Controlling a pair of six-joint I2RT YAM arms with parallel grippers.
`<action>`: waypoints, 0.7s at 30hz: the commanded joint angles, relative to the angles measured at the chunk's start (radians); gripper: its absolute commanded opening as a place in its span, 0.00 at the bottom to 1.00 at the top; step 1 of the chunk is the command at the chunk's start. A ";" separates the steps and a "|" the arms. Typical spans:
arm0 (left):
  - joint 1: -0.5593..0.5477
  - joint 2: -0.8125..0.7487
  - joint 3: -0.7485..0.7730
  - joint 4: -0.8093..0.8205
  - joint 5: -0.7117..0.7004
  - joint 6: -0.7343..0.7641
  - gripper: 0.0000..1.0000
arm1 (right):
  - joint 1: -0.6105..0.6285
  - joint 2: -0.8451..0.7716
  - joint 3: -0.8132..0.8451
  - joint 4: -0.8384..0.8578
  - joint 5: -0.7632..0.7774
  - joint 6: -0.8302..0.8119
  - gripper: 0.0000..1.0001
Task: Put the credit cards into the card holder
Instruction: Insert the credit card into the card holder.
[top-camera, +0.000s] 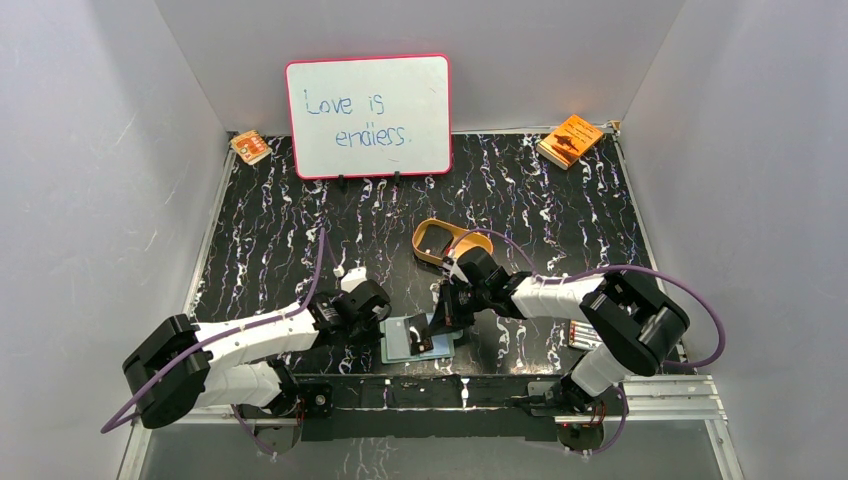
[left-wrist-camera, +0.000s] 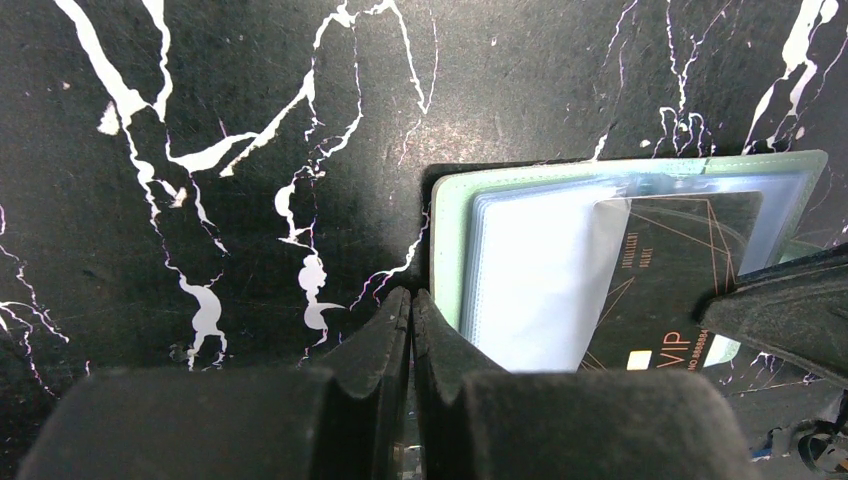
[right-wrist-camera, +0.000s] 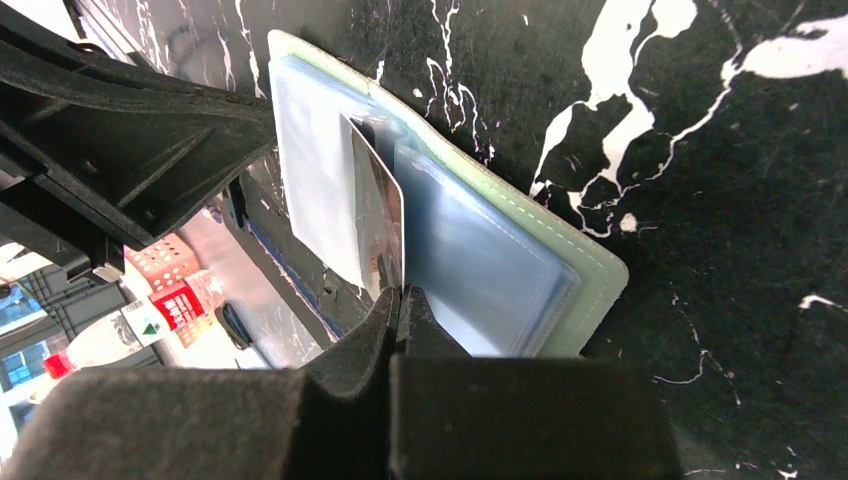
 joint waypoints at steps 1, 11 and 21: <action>0.001 0.037 -0.033 -0.052 0.012 0.009 0.03 | -0.008 -0.010 0.034 -0.028 0.067 -0.021 0.00; 0.001 0.037 -0.033 -0.050 0.012 0.008 0.03 | -0.010 0.009 0.004 0.061 -0.005 0.048 0.00; 0.000 0.037 -0.043 -0.035 0.015 -0.007 0.03 | 0.000 0.029 -0.050 0.179 -0.048 0.179 0.00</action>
